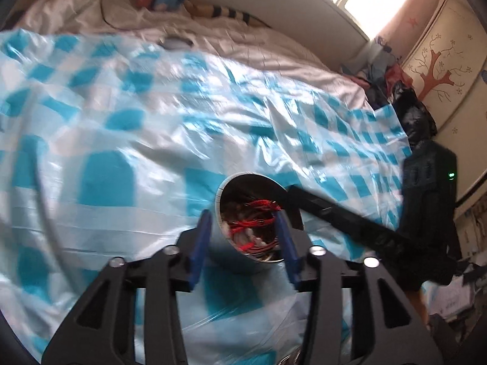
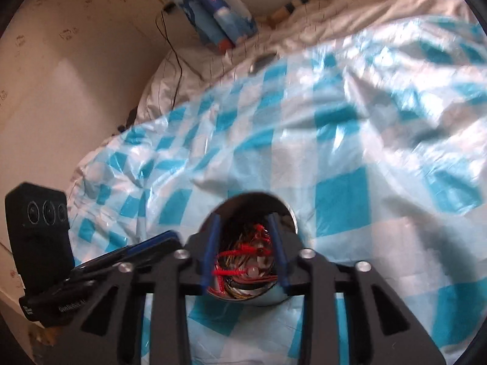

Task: Organize jewelry

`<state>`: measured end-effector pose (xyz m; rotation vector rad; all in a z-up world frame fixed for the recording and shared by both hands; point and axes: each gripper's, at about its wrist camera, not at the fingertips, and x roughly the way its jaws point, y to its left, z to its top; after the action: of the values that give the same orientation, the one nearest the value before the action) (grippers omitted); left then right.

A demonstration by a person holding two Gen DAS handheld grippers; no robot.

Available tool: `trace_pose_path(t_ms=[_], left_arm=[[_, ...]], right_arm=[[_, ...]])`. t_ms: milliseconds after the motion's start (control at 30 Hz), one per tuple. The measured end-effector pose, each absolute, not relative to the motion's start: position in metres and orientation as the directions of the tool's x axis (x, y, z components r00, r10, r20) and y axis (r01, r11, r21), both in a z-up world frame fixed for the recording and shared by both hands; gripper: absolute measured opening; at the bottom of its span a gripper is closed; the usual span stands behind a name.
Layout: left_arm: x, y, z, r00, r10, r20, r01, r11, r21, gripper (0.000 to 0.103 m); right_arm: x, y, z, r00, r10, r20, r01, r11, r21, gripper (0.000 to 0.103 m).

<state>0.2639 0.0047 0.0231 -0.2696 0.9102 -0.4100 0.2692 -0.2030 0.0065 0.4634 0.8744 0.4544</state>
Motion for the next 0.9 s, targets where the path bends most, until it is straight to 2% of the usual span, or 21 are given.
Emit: trace_pose_path(t_ms=[67, 200, 300, 433, 533, 733, 900], left_arm=[[0.252, 0.01, 0.03, 0.575, -0.404, -0.711, 0.222, 0.914, -0.34, 0.049], [0.218, 0.018, 0.034, 0.616, -0.319, -0.72, 0.201, 0.948, -0.248, 0.055], [0.184, 0.024, 0.028, 0.63, -0.272, -0.727, 0.174, 0.962, -0.21, 0.059], [0.149, 0.027, 0.008, 0.615, -0.269, -0.741, 0.137, 0.962, -0.235, 0.06], [0.149, 0.016, 0.005, 0.593, -0.28, -0.755, 0.157, 0.96, -0.233, 0.06], [0.133, -0.001, 0.02, 0.661, -0.24, -0.711, 0.204, 0.969, -0.138, 0.067], [0.137, 0.002, 0.02, 0.66, -0.234, -0.714, 0.19, 0.971, -0.143, 0.068]], right_arm=[[0.26, -0.211, 0.019, 0.587, 0.543, -0.6, -0.192, 0.813, 0.549, 0.034], [0.218, -0.229, 0.038, 0.603, 0.533, -0.594, -0.192, 0.819, 0.54, 0.045], [0.17, -0.243, 0.031, 0.587, 0.526, -0.616, -0.171, 0.824, 0.541, 0.051], [0.114, -0.264, -0.004, 0.539, 0.528, -0.656, -0.059, 0.801, 0.596, 0.051], [0.106, -0.268, -0.02, 0.506, 0.576, -0.642, -0.01, 0.748, 0.663, 0.051], [0.098, -0.242, -0.004, 0.491, 0.552, -0.674, -0.11, 0.807, 0.58, 0.051], [0.101, -0.236, -0.014, 0.459, 0.544, -0.702, -0.105, 0.818, 0.565, 0.051]])
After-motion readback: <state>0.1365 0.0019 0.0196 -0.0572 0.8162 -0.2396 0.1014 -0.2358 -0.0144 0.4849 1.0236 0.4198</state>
